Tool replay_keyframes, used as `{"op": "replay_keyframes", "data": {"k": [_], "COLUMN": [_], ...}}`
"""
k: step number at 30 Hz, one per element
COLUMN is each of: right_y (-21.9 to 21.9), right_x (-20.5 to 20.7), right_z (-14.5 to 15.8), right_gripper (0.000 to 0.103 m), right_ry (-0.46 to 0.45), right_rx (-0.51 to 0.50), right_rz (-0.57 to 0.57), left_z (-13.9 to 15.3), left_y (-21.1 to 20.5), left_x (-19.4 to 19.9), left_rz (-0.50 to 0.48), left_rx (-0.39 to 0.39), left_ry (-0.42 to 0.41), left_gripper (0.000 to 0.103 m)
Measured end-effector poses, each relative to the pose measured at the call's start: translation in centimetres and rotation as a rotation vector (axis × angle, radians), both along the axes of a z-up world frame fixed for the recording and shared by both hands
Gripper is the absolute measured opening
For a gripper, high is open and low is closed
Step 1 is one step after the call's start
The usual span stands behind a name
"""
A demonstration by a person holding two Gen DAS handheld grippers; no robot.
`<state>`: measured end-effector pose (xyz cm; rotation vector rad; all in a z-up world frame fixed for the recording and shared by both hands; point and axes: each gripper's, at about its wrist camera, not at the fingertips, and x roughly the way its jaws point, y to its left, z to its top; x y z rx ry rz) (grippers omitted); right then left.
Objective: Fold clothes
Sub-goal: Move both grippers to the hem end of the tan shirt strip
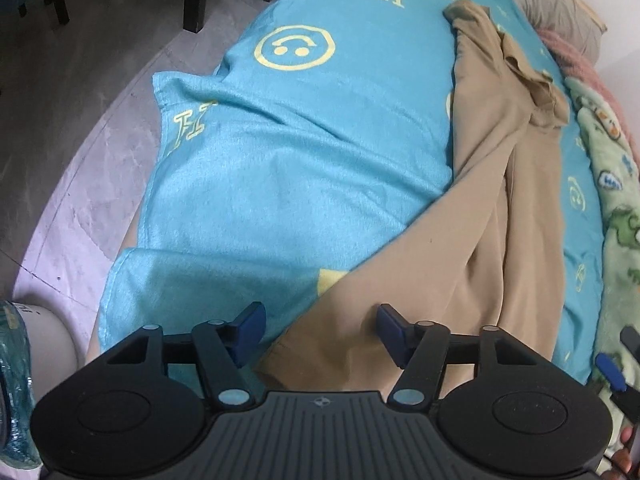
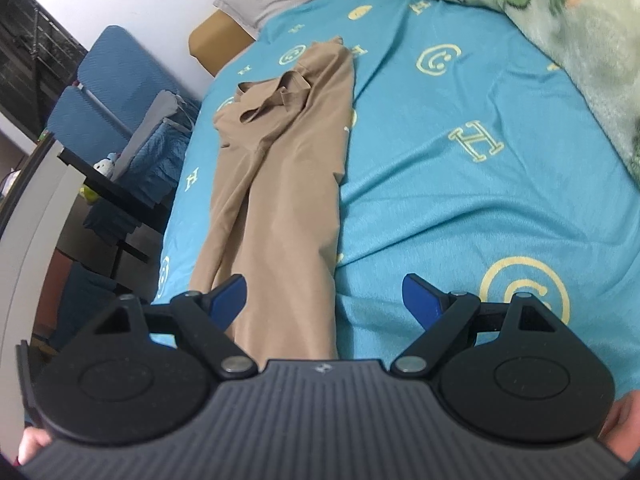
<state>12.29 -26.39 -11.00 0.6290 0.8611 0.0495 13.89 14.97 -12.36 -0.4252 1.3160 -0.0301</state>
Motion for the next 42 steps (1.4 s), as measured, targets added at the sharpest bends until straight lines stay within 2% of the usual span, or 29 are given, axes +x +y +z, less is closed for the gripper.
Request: {"op": "replay_keyframes", "data": {"k": [3, 5, 8, 11, 13, 16, 19, 22, 25, 27, 28, 29, 31, 34, 37, 39, 40, 41, 42], "right_y": [-0.2, -0.3, -0.3, -0.1, 0.0, 0.1, 0.1, 0.1, 0.2, 0.2, 0.2, 0.3, 0.4, 0.9, 1.6, 2.1, 2.4, 2.7, 3.0], "right_x": [0.0, 0.0, -0.1, -0.3, -0.4, -0.5, -0.6, -1.0, -1.7, -2.2, -2.4, -2.6, -3.0, -3.1, -2.6, -2.2, -2.0, -1.8, -1.6], "right_z": [-0.3, -0.4, -0.4, -0.3, -0.3, -0.2, -0.3, -0.6, -0.9, -1.2, -1.3, -1.4, -1.7, -2.2, -3.1, -3.9, -4.3, -4.6, -5.0], "right_gripper": [0.086, 0.086, 0.086, 0.086, 0.086, 0.086, 0.086, 0.086, 0.086, 0.086, 0.086, 0.086, 0.073, 0.069, 0.068, 0.068, 0.068, 0.067, 0.06], "right_ry": [0.014, 0.02, 0.027, 0.032, 0.038, 0.042, 0.05, 0.063, 0.078, 0.088, 0.093, 0.098, 0.117, 0.149, 0.198, 0.233, 0.251, 0.266, 0.282], "right_rx": [0.018, 0.025, 0.027, 0.024, 0.019, 0.024, 0.025, 0.065, 0.128, 0.17, 0.191, 0.213, 0.241, 0.251, 0.22, 0.204, 0.196, 0.187, 0.178], "right_rz": [-0.008, -0.012, -0.015, -0.011, -0.008, -0.002, -0.005, 0.006, 0.026, 0.04, 0.046, 0.053, 0.063, 0.069, 0.068, 0.069, 0.073, 0.081, 0.089], "left_z": [0.4, 0.8, 1.6, 3.8, 5.7, 8.4, 9.7, 9.2, 8.4, 8.2, 8.1, 7.8, 7.1, 5.3, 3.2, 2.2, 1.8, 1.4, 1.2], "left_y": [-0.1, -0.4, -1.5, -2.5, -4.2, -8.0, -12.5, -15.6, -16.2, -14.9, -13.9, -12.8, -10.5, -7.5, -6.1, -5.6, -5.8, -5.9, -6.1], "left_x": [-0.6, -1.0, -2.0, -2.9, -4.2, -7.4, -10.8, -12.4, -11.9, -10.2, -9.2, -8.2, -6.4, -4.1, -2.8, -2.4, -2.1, -1.7, -1.7], "left_rz": [-0.028, -0.047, -0.077, -0.145, -0.245, -0.461, -0.712, -0.887, -0.929, -0.849, -0.784, -0.711, -0.56, -0.338, -0.242, -0.233, -0.233, -0.235, -0.242], "left_rx": [-0.008, -0.005, 0.029, 0.098, 0.173, 0.291, 0.385, 0.367, 0.23, 0.085, 0.014, -0.038, -0.118, -0.168, -0.182, -0.198, -0.205, -0.2, -0.182], "left_ry": [0.017, 0.016, -0.011, -0.097, -0.202, -0.38, -0.499, -0.486, -0.397, -0.335, -0.298, -0.276, -0.245, -0.2, -0.148, -0.11, -0.1, -0.097, -0.093], "left_gripper": [0.035, 0.014, 0.005, 0.004, 0.004, 0.004, 0.004, 0.006, 0.017, 0.024, 0.038, 0.047, 0.05, 0.064, 0.067, 0.067, 0.072, 0.08, 0.083]}}
